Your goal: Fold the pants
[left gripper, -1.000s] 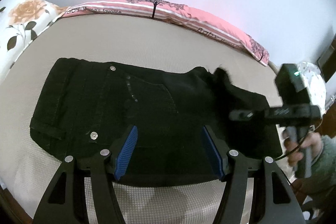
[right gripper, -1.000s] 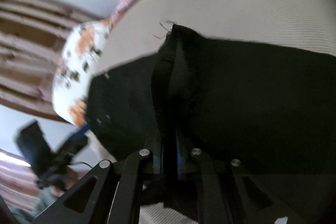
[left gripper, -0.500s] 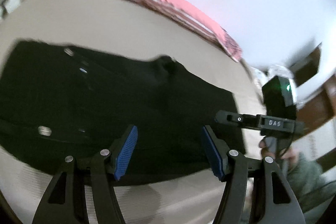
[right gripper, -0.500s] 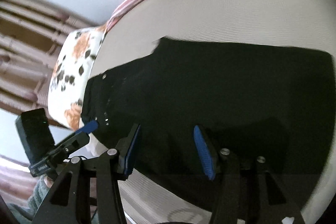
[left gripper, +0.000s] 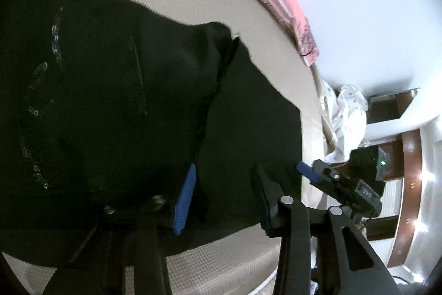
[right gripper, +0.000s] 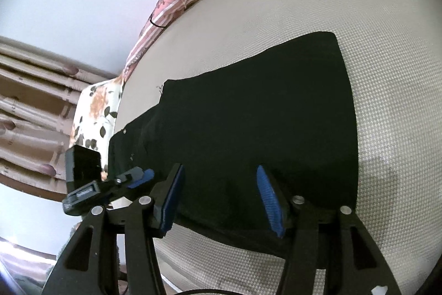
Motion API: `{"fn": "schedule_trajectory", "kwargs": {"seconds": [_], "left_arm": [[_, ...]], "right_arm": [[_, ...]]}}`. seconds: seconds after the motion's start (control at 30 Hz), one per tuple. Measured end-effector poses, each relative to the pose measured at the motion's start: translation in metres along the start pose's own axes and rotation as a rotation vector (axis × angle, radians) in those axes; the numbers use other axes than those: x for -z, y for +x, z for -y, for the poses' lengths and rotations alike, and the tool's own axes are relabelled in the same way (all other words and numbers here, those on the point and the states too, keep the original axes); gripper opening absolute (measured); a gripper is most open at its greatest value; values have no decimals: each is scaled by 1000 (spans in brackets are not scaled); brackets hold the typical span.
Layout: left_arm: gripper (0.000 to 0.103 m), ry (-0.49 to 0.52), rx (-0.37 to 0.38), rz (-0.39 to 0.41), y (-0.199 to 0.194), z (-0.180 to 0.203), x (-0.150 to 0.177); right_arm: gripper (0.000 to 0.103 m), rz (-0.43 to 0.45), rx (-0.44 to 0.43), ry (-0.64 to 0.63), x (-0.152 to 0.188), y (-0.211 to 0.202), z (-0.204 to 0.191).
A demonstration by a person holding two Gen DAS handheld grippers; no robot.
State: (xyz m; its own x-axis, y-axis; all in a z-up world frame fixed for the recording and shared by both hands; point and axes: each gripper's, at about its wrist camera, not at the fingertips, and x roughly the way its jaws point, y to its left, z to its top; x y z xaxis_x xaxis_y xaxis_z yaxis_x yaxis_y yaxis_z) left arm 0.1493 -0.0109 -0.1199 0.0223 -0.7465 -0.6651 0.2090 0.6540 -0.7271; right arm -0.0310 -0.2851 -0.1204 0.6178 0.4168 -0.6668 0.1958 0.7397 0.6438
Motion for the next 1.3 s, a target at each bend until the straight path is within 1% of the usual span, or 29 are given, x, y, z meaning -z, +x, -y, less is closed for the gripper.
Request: {"fn": "schedule_trajectory", "kwargs": {"seconds": [0.07, 0.13, 0.23, 0.3, 0.47, 0.6, 0.63, 0.67, 0.7, 0.73, 0.77, 0.83, 0.97, 1.03, 1.07, 1.17, 1.2, 1.23, 1.3], "left_arm": [[42, -1, -28, -18, 6, -4, 0], [42, -22, -14, -41, 11, -10, 0], [42, -19, 5, -42, 11, -13, 0], [42, -23, 26, -53, 15, -12, -3], [42, -91, 137, -93, 33, -13, -13], [41, -109, 161, -93, 43, -7, -19], [36, -109, 153, -86, 44, -5, -19], [28, -96, 134, -81, 44, -2, -18], [9, -72, 96, -80, 45, 1, -16], [6, -45, 49, -79, 46, 5, -13], [6, -22, 30, -63, 44, 7, -9], [4, 20, 13, -23, 38, 13, -3], [3, 82, -16, 47, 23, 25, 8], [3, 110, -36, 55, 22, 25, 11], [3, 107, -41, 51, 24, 22, 11], [3, 50, -46, 18, 37, 6, 8], [3, 37, -34, 21, 37, 4, 7], [4, 39, -40, 16, 36, 5, 7], [5, 69, -81, 12, 37, 13, 6]], "right_arm": [[53, 5, -6, 2, 0, -1, 2], [53, 10, -9, 7, 1, -4, 7], [53, 17, -19, 28, 3, -5, 11], [53, 17, -31, 44, 4, -4, 15], [53, 24, -40, 69, 6, -2, 18], [53, 14, -41, 73, 8, 2, 20], [53, 12, -41, 75, 8, 3, 20], [53, 8, -40, 72, 9, 4, 19], [53, 5, -33, 69, 9, 4, 19], [53, 5, -27, 65, 10, 4, 18], [53, 6, -24, 60, 10, 4, 17], [53, 6, -13, 56, 10, 4, 16], [53, 4, 25, 31, 12, 3, 11], [53, 5, 63, -2, 13, 4, 6], [52, 0, 75, -19, 14, 6, 5], [52, -21, 137, -72, 19, 18, 1], [52, -15, 154, -100, 20, 19, -2], [52, -15, 167, -122, 22, 20, -4], [52, -24, 184, -145, 21, 22, -7]]}}
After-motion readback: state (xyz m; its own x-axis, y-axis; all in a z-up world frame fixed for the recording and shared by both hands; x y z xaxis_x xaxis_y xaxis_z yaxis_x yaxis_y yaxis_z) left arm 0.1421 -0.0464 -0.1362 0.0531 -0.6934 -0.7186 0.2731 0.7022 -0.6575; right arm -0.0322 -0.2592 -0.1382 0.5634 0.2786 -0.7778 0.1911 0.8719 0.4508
